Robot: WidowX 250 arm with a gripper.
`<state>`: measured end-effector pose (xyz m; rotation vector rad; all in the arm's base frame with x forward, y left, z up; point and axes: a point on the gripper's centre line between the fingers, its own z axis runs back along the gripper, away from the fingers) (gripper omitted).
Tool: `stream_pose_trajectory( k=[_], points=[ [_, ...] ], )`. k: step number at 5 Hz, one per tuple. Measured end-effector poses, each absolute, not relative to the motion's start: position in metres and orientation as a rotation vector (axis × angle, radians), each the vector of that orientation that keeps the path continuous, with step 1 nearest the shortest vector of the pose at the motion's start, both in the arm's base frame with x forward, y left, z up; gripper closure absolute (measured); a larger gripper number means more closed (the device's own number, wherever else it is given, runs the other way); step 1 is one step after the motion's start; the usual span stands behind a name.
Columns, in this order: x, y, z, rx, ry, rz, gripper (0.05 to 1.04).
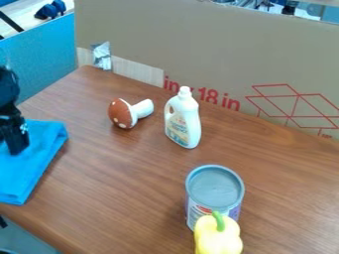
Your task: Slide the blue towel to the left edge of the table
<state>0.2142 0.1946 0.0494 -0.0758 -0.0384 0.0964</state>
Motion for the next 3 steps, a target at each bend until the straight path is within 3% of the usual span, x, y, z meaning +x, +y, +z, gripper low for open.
stream_pose_trajectory(
  k=[1, 3],
  points=[
    [0.212, 0.172, 0.068, -0.036, -0.082, 0.030, 0.082],
    [0.200, 0.099, 0.088, 0.061, -0.030, -0.127, 0.082]
  ],
)
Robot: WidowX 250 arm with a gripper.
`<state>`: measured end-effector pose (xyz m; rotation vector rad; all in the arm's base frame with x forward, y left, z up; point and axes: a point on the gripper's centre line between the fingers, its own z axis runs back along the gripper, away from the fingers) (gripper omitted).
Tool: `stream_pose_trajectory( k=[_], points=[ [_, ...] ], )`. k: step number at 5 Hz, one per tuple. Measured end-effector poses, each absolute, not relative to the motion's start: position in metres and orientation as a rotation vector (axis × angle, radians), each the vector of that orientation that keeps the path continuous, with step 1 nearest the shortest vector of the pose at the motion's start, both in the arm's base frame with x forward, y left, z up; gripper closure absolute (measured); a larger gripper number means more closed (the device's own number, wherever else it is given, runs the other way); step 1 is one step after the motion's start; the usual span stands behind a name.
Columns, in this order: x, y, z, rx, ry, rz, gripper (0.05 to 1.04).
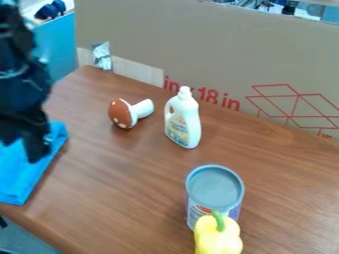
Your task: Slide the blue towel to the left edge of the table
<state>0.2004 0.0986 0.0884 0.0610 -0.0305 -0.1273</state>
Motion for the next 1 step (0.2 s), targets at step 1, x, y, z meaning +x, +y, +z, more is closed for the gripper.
stream_pose_trajectory(
  k=[1],
  points=[
    [0.1951, 0.0515, 0.0832, 0.011, -0.006, -0.238, 0.082]
  ],
)
